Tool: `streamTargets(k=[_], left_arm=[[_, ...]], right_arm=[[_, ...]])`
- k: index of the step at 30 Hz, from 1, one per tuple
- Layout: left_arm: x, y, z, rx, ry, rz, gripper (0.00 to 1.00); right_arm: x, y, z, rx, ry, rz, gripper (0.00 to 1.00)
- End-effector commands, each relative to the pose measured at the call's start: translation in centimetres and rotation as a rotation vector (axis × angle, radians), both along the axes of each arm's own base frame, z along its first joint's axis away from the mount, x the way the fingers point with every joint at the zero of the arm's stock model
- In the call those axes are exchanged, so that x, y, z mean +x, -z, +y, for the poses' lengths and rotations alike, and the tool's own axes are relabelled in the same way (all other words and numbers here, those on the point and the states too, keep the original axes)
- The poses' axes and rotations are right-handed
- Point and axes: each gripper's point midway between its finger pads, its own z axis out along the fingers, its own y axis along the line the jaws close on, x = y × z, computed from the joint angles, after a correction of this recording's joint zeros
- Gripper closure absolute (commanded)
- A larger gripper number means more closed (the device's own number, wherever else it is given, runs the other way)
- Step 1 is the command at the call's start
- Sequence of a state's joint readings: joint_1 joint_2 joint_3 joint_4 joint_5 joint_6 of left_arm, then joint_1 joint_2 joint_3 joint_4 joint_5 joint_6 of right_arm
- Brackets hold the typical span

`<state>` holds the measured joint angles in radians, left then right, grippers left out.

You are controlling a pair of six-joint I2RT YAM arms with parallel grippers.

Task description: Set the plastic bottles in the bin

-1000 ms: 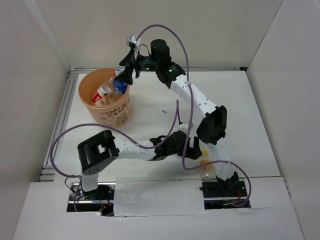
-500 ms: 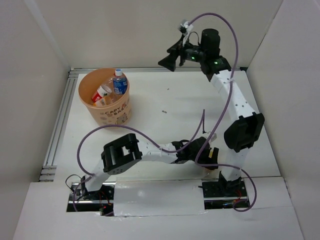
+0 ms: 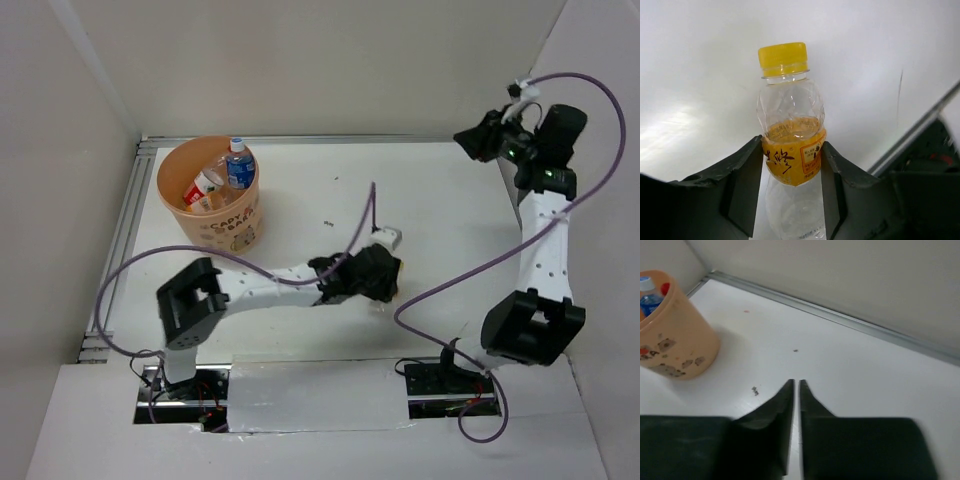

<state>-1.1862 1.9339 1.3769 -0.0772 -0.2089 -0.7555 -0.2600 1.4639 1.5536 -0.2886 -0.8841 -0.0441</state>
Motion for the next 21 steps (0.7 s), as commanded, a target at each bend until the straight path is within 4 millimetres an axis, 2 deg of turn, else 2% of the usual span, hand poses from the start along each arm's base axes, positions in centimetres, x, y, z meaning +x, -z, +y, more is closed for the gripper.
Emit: streamTargets(k=[1,2,3,4,5,7,8,11,12,13,14,15,16,18,19,20,21], left_arm=[[6.1,-12.9,4.5,-0.115,-0.119,-0.282,1.0],[7.9,-15.1,6.3,-0.124,-0.168,-0.324,1.0],[9.1,-17.0,8.0,-0.13,-0.209,-0.369,1.0],[9.8,-20.5,10.3,-0.159,-0.25,-0.436,1.0],[11.9,-22.3,13.2,-0.155,-0.328,-0.471,1.0],[14.0,-24.8,17.7,-0.153,-0.444,-0.532,1.0],[15.4,-27.0,22.1,-0.156,-0.549,-0.574,1.0],[17.1,-27.1,29.2,-0.104,-0.724,-0.586,1.0],[17.7,-27.2,32.8,-0.086,-0.811,-0.6,1.0],[17.9,-26.8,34.4,-0.059,-0.838,-0.601,1.0],[18.1,-26.6,35.8,-0.046,-0.871,-0.601,1.0],[18.6,-25.2,38.2,0.005,-0.923,-0.579,1.0],[18.8,-24.3,38.9,0.021,-0.923,-0.56,1.0],[18.8,-21.9,41.5,0.095,-0.982,-0.51,0.96],[18.7,-21.0,42.5,0.127,-1.007,-0.494,0.9],[18.7,-20.3,43.1,0.121,-1.034,-0.476,0.79],[18.6,-19.3,44.6,0.142,-1.072,-0.45,0.44]], right_arm=[[-2.9,2.4,-3.0,-0.116,0.079,0.013,0.6],[-4.0,3.9,-4.5,-0.132,0.112,0.055,0.25],[-4.5,5.7,-5.1,-0.176,0.1,0.065,0.0],[-5.1,7.7,-5.4,-0.194,0.08,0.097,0.0],[-7.0,11.1,-5.1,-0.173,0.029,0.19,0.0],[-8.3,13.9,-5.3,-0.215,-0.019,0.212,0.0],[-9.2,15.9,-5.1,-0.194,-0.035,0.258,0.0],[-11.1,18.3,-4.6,-0.161,-0.07,0.307,0.35],[-11.4,18.6,-4.2,-0.141,-0.082,0.319,0.47],[-11.6,18.8,-4.0,-0.13,-0.09,0.324,0.64],[-11.8,19.2,-3.9,-0.124,-0.091,0.333,0.71],[-12.0,19.4,-3.6,-0.11,-0.1,0.338,0.74],[-12.0,19.4,-3.6,-0.11,-0.1,0.338,0.74],[-12.1,19.7,-3.4,-0.116,-0.102,0.351,0.43],[-12.0,19.3,-3.1,-0.119,-0.112,0.348,0.27],[-12.0,19.5,-3.3,-0.129,-0.111,0.356,0.0],[-11.9,19.4,-3.2,-0.137,-0.115,0.36,0.0]])
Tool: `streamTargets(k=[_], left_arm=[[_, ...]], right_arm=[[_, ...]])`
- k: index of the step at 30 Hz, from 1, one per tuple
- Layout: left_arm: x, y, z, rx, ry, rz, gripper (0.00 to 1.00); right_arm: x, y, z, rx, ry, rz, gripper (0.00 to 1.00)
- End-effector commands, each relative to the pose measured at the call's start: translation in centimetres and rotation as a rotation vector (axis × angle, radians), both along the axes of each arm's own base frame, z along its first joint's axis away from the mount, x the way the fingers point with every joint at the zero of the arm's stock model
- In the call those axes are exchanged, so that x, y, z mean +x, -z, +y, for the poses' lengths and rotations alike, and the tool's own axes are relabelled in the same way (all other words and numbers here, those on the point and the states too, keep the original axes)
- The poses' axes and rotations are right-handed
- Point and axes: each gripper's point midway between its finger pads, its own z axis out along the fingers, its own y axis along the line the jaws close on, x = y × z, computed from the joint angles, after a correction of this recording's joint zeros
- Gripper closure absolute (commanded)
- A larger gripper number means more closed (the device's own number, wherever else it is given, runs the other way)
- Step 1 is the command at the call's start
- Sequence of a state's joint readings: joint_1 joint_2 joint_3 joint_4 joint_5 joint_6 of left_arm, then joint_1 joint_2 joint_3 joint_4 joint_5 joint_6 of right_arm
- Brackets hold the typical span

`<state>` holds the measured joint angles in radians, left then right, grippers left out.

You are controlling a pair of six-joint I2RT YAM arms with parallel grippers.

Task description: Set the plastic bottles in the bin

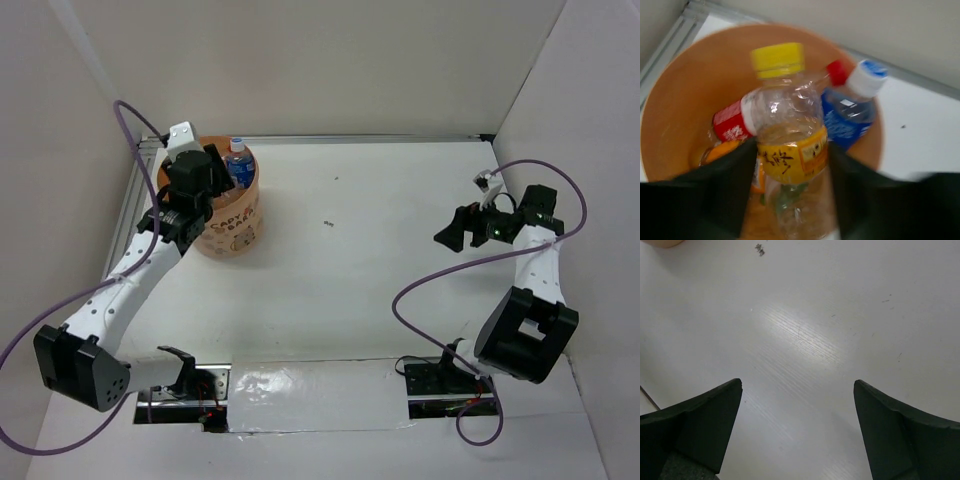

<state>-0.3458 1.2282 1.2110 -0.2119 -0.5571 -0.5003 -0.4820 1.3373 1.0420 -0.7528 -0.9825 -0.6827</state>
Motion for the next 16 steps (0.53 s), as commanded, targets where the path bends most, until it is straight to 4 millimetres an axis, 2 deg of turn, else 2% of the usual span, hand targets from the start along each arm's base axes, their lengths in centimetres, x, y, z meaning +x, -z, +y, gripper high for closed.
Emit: streamTargets(k=[1,2,4,5,7,9,10,12,13,14,15,16], left_arm=[[-0.5,3.5,2.9,0.027,-0.078,0.099,0.23],[-0.7,3.1,3.4,0.023,-0.089,0.088,0.01],[-0.9,2.6,3.4,0.035,-0.074,0.081,0.0],[-1.1,1.7,3.5,0.037,-0.071,0.061,0.0],[-1.4,-0.7,1.9,0.054,0.001,0.01,0.0],[-1.8,-1.9,-0.7,0.09,0.146,-0.023,0.0],[-2.6,-3.2,-2.8,0.094,0.242,-0.062,0.0],[-4.0,-4.4,-6.5,0.136,0.43,-0.138,0.0],[-5.3,-3.4,-9.2,0.145,0.53,-0.144,0.0],[-6.6,-3.9,-10.3,0.14,0.585,-0.179,0.0],[-8.2,-4.2,-12.8,0.139,0.699,-0.223,0.0],[-8.5,-3.9,-12.9,0.136,0.709,-0.232,0.0]], right_arm=[[0.0,-1.7,0.9,-0.016,-0.05,-0.04,0.0],[0.0,-1.5,0.7,-0.02,-0.035,-0.024,0.0],[0.3,-2.0,0.9,-0.045,-0.038,-0.039,0.0],[0.3,-1.9,0.8,-0.049,-0.025,-0.027,0.0],[0.7,-2.2,0.3,-0.071,0.002,-0.041,0.0],[1.1,-2.4,-0.3,-0.06,0.074,-0.016,0.0],[1.1,-2.6,-0.8,-0.083,0.118,-0.014,0.0],[2.2,-3.5,-2.2,-0.083,0.254,-0.022,0.0],[2.1,-3.6,-3.1,-0.129,0.295,-0.042,0.0],[2.4,-4.0,-3.5,-0.154,0.312,-0.077,0.0],[2.3,-3.7,-4.2,-0.169,0.372,-0.068,0.0],[2.3,-4.0,-4.5,-0.176,0.393,-0.083,0.0]])
